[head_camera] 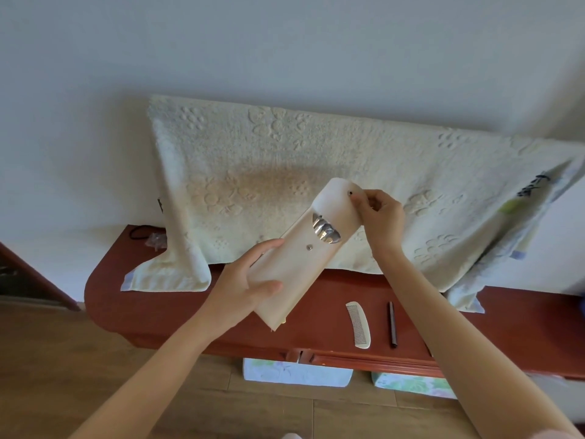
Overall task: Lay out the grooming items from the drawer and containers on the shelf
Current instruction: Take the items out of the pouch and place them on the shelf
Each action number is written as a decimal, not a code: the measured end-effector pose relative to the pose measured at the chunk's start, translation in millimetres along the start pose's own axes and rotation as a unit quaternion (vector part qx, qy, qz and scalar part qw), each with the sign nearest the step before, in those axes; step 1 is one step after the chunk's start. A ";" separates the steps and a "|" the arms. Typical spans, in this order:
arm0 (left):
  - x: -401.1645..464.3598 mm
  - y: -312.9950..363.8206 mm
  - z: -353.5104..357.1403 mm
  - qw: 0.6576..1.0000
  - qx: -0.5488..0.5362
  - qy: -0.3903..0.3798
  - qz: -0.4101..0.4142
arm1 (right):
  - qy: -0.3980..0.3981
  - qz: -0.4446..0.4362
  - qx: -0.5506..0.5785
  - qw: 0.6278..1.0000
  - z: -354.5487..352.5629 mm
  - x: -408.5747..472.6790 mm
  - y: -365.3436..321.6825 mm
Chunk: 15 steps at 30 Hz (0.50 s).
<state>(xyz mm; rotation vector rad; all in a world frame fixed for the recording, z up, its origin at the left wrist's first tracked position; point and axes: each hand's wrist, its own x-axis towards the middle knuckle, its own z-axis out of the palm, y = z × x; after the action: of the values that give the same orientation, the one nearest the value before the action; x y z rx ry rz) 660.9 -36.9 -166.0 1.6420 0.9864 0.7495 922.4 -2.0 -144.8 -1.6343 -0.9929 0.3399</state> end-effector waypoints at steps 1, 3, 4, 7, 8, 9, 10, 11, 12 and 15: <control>-0.1 -0.2 1.1 1.000 0.001 0.002 -0.001 | 0.012 -0.021 -0.020 1.000 -1.1 -1.5 -1.0; -0.6 -1.1 2.7 1.000 0.002 0.007 -0.001 | 0.053 -0.115 -0.074 0.989 -3.8 -4.3 -4.7; -0.9 -1.2 3.6 1.000 0.002 0.010 -0.001 | 0.070 -0.180 -0.103 0.976 -5.2 -5.3 -6.4; -1.8 -0.2 5.6 1.000 -0.004 0.018 -0.003 | 0.053 -0.302 -0.147 0.941 -7.3 -10.1 -8.1; -2.4 0.3 6.2 1.000 -0.011 0.021 -0.003 | 0.030 -0.312 -0.139 0.939 -7.8 -14.5 -9.1; -3.2 0.6 6.7 1.000 -0.018 0.025 -0.005 | 0.009 -0.320 -0.130 0.938 -8.1 -19.7 -9.2; -4.2 0.8 7.0 0.999 -0.025 0.029 -0.007 | -0.012 -0.323 -0.123 0.938 -8.3 -25.9 -8.2; -5.4 0.7 7.2 0.999 -0.031 0.033 -0.008 | -0.035 -0.320 -0.117 0.940 -8.2 -31.9 -6.3; -6.7 0.4 7.2 0.999 -0.035 0.036 -0.008 | -0.059 -0.310 -0.112 0.942 -7.4 -37.7 -4.9; -10.5 -0.6 8.2 0.999 -0.032 0.043 -0.008 | -0.092 -0.281 -0.112 0.949 -3.2 -47.8 -0.4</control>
<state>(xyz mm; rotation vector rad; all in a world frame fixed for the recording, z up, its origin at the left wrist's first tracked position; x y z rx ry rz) 662.9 -49.8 -168.8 1.5553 1.0261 0.8385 895.6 -39.9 -156.6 -1.4534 -1.6336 -0.0126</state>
